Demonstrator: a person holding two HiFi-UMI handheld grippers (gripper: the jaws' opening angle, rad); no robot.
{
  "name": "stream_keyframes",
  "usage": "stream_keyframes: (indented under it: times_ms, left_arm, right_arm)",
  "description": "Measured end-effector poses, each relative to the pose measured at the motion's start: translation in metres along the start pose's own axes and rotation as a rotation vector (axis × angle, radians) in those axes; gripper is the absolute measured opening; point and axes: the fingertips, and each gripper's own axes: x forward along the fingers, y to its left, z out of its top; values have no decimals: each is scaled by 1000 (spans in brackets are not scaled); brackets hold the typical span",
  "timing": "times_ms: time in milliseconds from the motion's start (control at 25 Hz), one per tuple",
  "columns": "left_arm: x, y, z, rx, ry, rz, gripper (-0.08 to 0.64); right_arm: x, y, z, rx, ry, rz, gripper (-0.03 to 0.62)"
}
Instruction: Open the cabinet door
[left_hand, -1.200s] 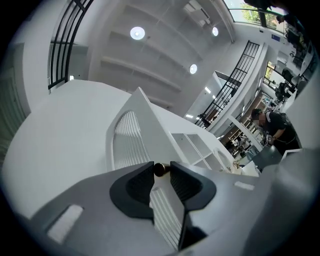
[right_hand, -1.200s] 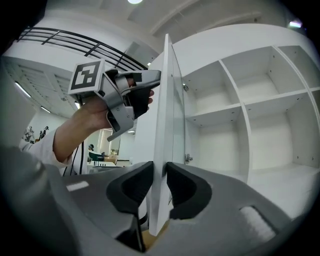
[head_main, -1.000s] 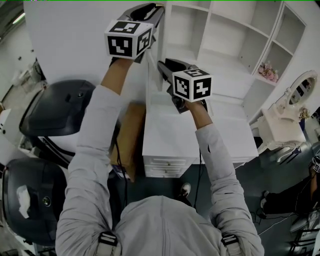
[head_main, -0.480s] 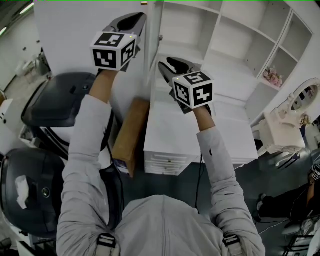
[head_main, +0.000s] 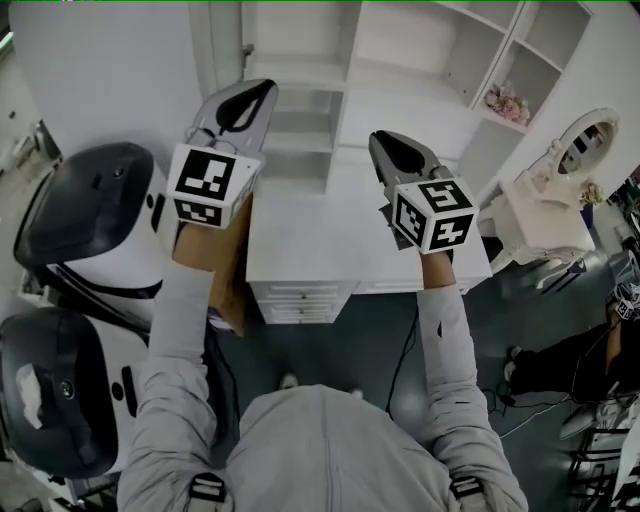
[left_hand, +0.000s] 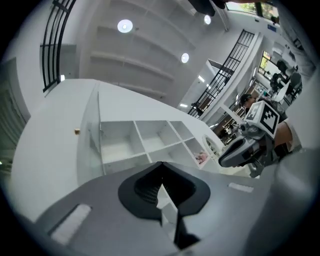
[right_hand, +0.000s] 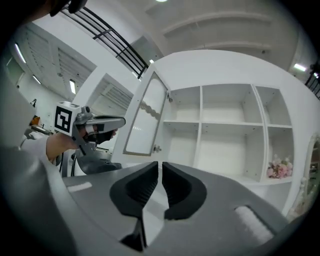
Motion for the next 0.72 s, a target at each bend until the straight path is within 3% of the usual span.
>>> stream_keyframes:
  times_ms: [160,320,720]
  left_arm:
    - [15,-78,-21,-80,51,-113,17]
    - [14,-139,-28,-114,77,-210,17]
    - [-8,-214,-76,-199,176,-290,17]
  right_arm:
    - [-54,-41,-28,9,26,-75,2]
    - [-99,-61,-51,8,50,-105,2]
    - [-164,-75,-106,47,132,-152,2]
